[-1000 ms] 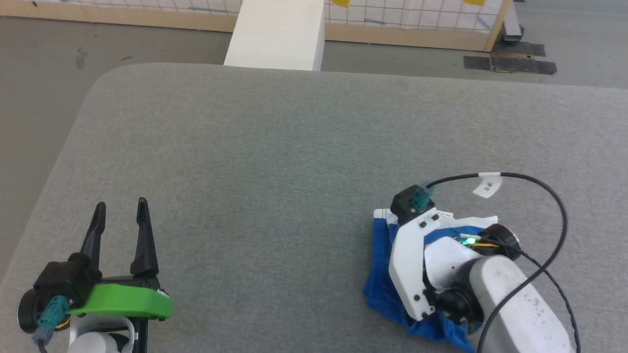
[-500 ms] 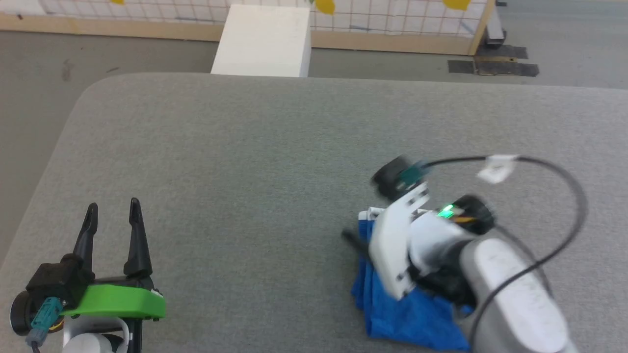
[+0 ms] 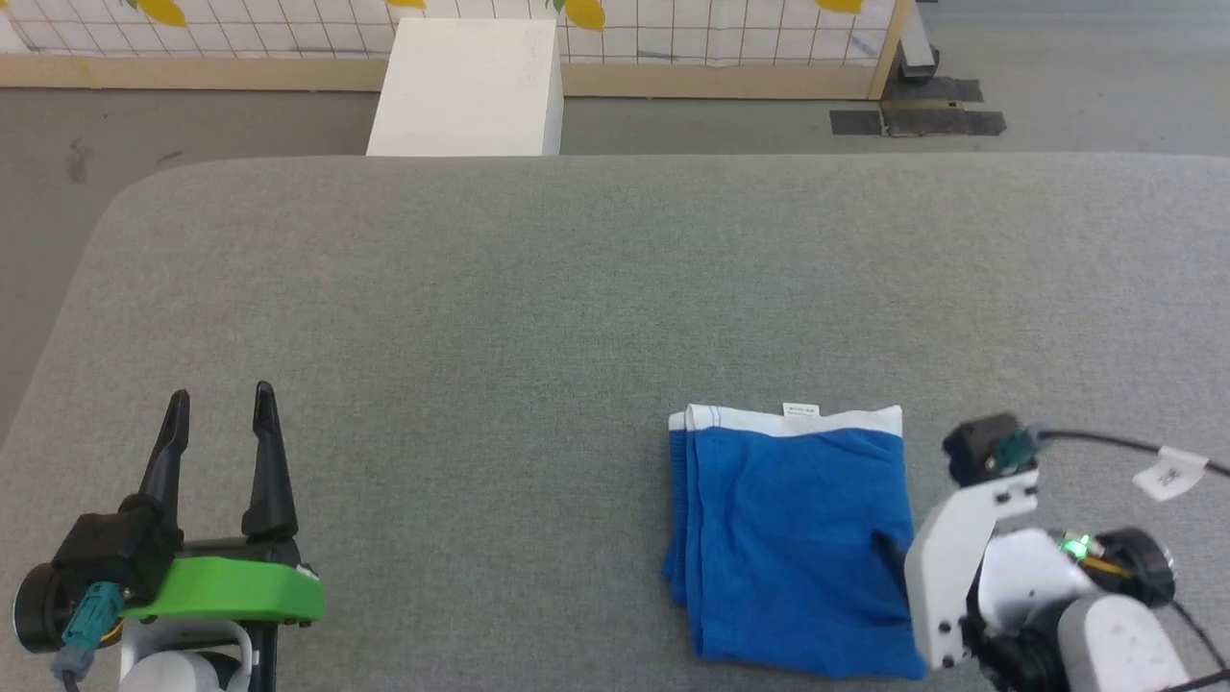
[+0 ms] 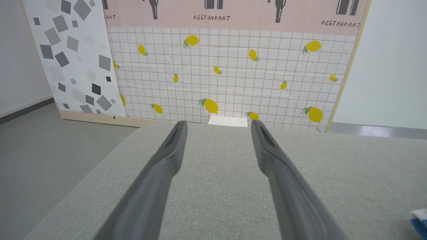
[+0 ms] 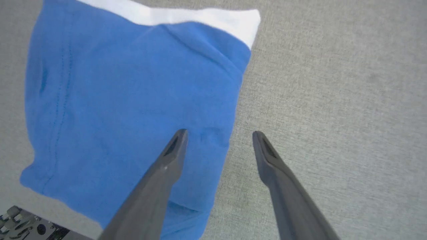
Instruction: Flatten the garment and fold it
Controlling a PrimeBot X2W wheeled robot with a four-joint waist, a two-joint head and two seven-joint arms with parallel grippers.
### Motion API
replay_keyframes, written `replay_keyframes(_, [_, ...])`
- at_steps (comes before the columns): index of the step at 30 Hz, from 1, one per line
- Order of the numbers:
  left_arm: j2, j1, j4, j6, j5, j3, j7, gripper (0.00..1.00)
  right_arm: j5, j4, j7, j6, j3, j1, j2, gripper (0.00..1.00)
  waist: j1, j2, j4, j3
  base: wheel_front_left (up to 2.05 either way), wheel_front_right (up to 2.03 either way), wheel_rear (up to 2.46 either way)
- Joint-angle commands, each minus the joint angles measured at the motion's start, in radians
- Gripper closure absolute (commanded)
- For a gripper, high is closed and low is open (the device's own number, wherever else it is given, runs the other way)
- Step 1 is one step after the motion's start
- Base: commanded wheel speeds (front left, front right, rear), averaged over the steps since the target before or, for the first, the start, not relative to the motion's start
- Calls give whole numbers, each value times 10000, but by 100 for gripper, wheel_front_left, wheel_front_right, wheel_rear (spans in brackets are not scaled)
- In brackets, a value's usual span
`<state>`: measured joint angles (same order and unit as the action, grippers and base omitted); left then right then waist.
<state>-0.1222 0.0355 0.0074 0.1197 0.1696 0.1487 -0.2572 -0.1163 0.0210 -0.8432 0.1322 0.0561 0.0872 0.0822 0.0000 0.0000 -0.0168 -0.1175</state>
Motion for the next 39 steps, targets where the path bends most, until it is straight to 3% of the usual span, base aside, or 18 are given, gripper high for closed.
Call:
replay_keyframes(1, [42,-136,-40,45,-28,28,-45,0,16,-110,141,-15,81,-107,-80,0,0,0,-25,-63,0,0,0])
replay_keyframes(11, [46,-26,20,72,-25,35,-45,0,501,-1916,1048,-15,716,179,35,0,0,0,-166,-234,0,0,0])
replay_keyframes(12, [46,-28,23,73,-27,50,-45,0,495,-2057,1104,-15,697,246,40,4,0,0,-155,-237,0,0,0])
replay_keyframes(13, [46,-35,27,74,-30,71,-45,0,482,-2212,1171,-15,696,323,66,69,0,0,-136,-234,0,0,0])
replay_keyframes(14, [44,-47,26,75,-33,93,-45,0,457,-2306,1227,-15,711,388,95,92,0,0,-111,-240,0,0,0])
replay_keyframes(15, [44,-63,14,77,-33,123,-45,0,405,-2393,1294,-15,747,471,147,100,0,0,-67,-258,0,0,0])
replay_keyframes(21, [0,-192,-223,85,27,306,-45,0,46,-2408,1172,-15,1539,1027,982,100,0,0,698,-514,0,0,0])
replay_keyframes(26, [-148,-227,-610,93,130,504,-45,0,-365,-2016,496,-15,2794,2041,2634,100,0,0,1901,-1034,0,0,0])
replay_keyframes(32, [-489,-136,-1142,100,164,666,-45,0,-945,-1828,237,-15,3680,3400,4146,100,0,0,3322,-1841,0,0,0])
replay_keyframes(39, [-1117,-93,-1668,104,182,712,-43,0,-911,-2396,561,-15,3811,4573,5003,100,0,0,4357,-2800,0,0,0])
